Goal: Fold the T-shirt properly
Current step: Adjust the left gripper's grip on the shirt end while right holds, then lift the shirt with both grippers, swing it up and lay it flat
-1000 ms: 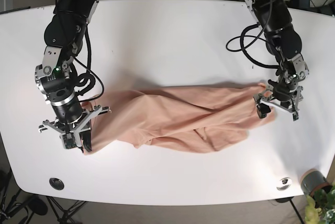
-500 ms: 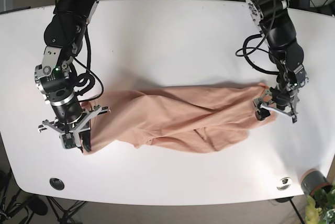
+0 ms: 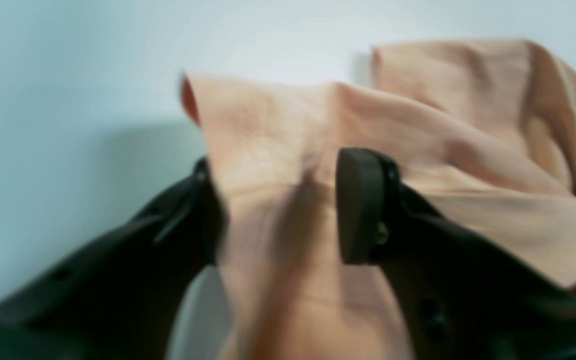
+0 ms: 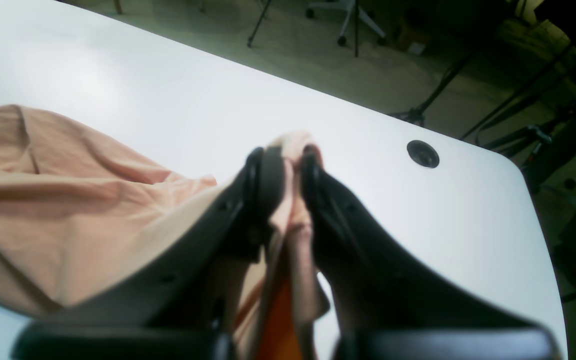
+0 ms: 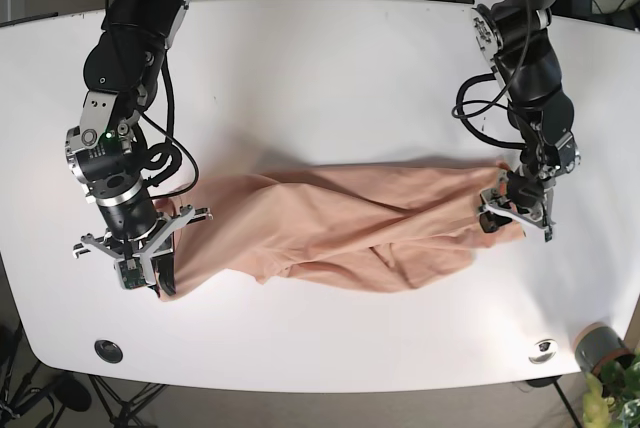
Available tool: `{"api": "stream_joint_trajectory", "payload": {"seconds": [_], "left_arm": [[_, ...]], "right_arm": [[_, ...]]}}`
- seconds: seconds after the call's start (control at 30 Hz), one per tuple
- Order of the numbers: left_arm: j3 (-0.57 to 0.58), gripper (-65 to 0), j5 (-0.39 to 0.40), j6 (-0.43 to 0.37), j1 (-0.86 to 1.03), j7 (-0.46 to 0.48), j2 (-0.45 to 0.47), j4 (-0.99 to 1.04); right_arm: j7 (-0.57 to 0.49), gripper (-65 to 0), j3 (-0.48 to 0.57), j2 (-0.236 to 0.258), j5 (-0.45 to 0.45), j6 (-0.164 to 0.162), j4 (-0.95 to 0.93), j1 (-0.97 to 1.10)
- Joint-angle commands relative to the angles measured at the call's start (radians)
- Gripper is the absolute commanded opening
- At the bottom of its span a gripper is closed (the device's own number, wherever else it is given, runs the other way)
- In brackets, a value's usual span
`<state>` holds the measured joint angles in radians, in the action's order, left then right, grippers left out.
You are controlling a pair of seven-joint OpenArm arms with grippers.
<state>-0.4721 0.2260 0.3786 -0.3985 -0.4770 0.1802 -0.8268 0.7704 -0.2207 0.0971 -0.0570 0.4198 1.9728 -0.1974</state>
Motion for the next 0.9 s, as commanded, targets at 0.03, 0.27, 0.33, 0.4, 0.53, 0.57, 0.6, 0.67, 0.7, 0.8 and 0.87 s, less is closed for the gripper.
{"api": "stream_joint_trajectory", "payload": {"seconds": [0.03, 0.27, 0.33, 0.4, 0.53, 0.57, 0.6, 0.67, 0.7, 0.8, 0.87], "left_arm": [[0.000, -51.0, -0.017, -0.008, 0.006, -0.039, 0.006, 0.001], [-0.004, -63.9, -0.012, -0.002, 0.006, -0.041, 0.014, -0.013], [-0.004, -64.4, -0.012, -0.002, 0.009, -0.042, 0.025, -0.039], [-0.004, -64.4, -0.012, 0.000, 0.029, -0.045, 0.031, -0.085], [-0.003, -64.4, -0.012, 0.000, 0.066, -0.085, 0.028, -0.225], [-0.003, -64.4, -0.012, 0.000, 0.072, -0.105, 0.028, -0.260], [-0.003, -64.4, -0.012, 0.000, 0.077, -0.121, 0.026, -0.291], [-0.004, -64.4, -0.010, 0.000, 0.091, -0.145, 0.026, -0.366], [-0.004, -64.4, -0.010, -0.002, 0.095, -0.154, 0.026, -0.401], [-0.004, -64.4, -0.010, -0.002, 0.102, -0.190, 0.026, -0.495], [-0.004, -64.4, -0.010, -0.002, 0.098, -0.214, 0.026, -0.550]], "right_arm": [[-0.029, -65.0, -0.001, 0.008, -0.010, -0.005, 0.016, -0.023], [-0.029, -65.0, -0.001, 0.008, -0.010, -0.005, 0.016, -0.023], [-0.029, -65.0, -0.001, 0.008, -0.010, -0.005, 0.016, -0.023], [-0.029, -65.0, -0.001, 0.008, -0.010, -0.005, 0.016, -0.023], [-0.029, -65.0, -0.006, 0.010, -0.010, -0.005, 0.023, -0.026], [-0.029, -65.0, -0.007, 0.013, -0.010, -0.005, 0.023, -0.027], [-0.029, -65.0, -0.007, 0.016, -0.010, -0.005, 0.023, -0.037], [-0.029, -65.0, -0.013, 0.017, -0.004, -0.005, 0.020, -0.060], [-0.029, -65.0, -0.021, 0.017, -0.001, -0.005, 0.018, -0.067], [-0.027, -65.0, -0.041, 0.022, -0.001, -0.005, 0.001, -0.106], [-0.027, -65.0, -0.039, 0.046, 0.001, -0.005, -0.033, -0.132]]}}
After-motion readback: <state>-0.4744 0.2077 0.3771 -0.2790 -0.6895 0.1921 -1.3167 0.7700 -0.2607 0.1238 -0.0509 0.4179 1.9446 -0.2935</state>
